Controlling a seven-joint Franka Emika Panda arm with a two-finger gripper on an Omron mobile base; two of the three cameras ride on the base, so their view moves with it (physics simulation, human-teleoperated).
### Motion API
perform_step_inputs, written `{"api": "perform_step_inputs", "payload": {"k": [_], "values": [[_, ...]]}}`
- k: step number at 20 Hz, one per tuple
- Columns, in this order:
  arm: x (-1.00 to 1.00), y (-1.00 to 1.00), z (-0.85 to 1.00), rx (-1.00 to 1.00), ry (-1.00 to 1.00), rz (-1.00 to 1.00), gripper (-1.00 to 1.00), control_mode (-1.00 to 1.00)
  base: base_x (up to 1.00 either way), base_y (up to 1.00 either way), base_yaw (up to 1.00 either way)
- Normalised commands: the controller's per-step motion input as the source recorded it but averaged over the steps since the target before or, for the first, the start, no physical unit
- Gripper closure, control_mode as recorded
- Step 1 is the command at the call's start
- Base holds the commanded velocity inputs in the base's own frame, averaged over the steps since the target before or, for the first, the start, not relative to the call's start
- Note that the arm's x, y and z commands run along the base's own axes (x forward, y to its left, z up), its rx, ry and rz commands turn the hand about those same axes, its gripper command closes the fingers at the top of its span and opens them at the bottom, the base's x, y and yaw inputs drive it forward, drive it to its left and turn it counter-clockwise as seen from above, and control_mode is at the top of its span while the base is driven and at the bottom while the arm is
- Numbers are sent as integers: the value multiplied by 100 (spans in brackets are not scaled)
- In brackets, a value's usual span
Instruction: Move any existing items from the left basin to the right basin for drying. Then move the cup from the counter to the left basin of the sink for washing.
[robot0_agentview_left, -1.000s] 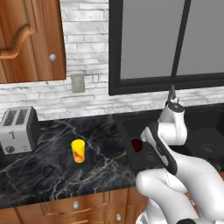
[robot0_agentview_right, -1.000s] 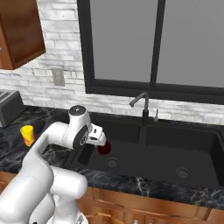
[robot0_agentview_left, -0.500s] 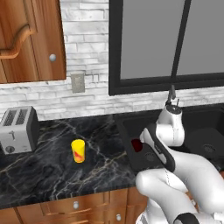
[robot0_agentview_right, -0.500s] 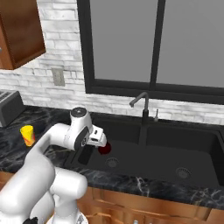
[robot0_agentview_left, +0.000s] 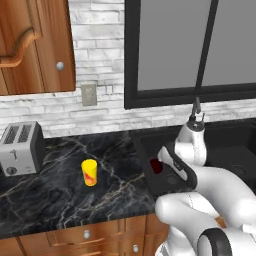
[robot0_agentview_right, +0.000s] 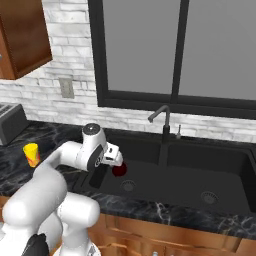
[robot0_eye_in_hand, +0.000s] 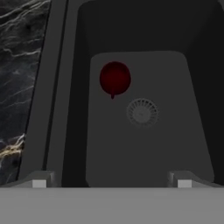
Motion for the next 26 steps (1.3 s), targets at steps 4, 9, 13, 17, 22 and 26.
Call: {"api": "perform_step_inputs", "payload": {"k": [4,9,13,17,22,26], "values": [[27,0,-9,0,1,0,-100,-100,0,0,0],[21,-2,-12,1,0,0,-100,-100,0,0,0],[21,-21,-12,3,0,1,-100,-100,0,0,0],[23,-32,-15,4,0,4,-100,-100,0,0,0],[29,-12,-20,1,0,1,-100,-100,0,0,0],[32,-2,-26,0,1,0,-100,-100,0,0,0]]}}
